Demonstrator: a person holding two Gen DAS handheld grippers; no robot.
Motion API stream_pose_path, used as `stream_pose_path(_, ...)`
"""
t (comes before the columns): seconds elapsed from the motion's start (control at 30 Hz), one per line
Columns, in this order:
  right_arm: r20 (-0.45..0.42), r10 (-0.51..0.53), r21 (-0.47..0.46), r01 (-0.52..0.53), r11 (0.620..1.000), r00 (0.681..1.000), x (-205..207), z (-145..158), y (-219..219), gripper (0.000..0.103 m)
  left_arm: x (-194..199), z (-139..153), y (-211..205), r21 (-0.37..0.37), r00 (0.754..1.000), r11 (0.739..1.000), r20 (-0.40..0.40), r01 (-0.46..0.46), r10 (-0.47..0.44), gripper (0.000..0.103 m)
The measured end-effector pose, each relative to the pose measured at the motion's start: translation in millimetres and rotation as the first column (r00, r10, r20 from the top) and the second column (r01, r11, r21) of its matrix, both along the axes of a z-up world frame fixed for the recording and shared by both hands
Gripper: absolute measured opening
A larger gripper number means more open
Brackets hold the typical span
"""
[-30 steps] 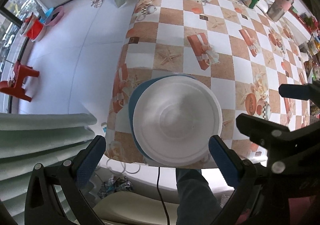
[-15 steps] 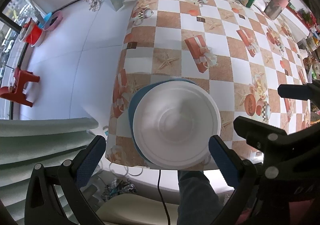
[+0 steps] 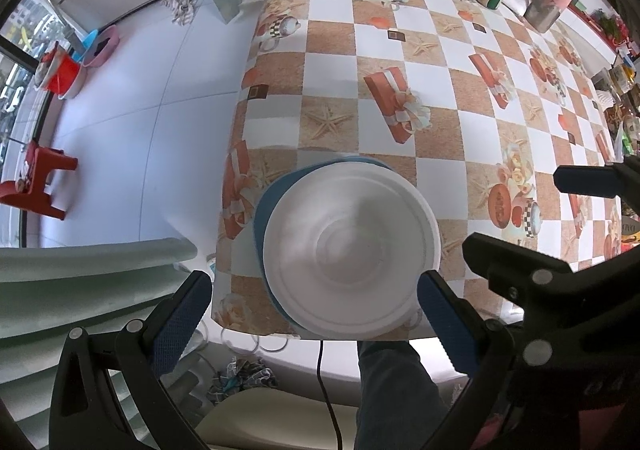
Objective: Organize plates and bowls
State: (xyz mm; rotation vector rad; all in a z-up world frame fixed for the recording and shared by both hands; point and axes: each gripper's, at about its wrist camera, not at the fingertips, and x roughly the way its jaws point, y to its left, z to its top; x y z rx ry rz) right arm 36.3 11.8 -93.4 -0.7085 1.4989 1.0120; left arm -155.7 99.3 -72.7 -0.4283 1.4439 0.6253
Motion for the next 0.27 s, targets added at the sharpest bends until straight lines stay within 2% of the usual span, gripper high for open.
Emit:
stream_pose_path(0.13,-0.002,-0.002,0.003,0.002,1.000,1.000,-1,-1,2,0.102,-1,-1,5,0.006,1.000,1.000,-0.005,0.002,-0.002,0.103)
stream_pose_path(0.27,-0.011,-0.003,0.006,0.003,1.000,1.000,-1,-2,5,0.102,-3,9,7,0.074,0.998,0.997,0.060,0.004,-0.008,0.103)
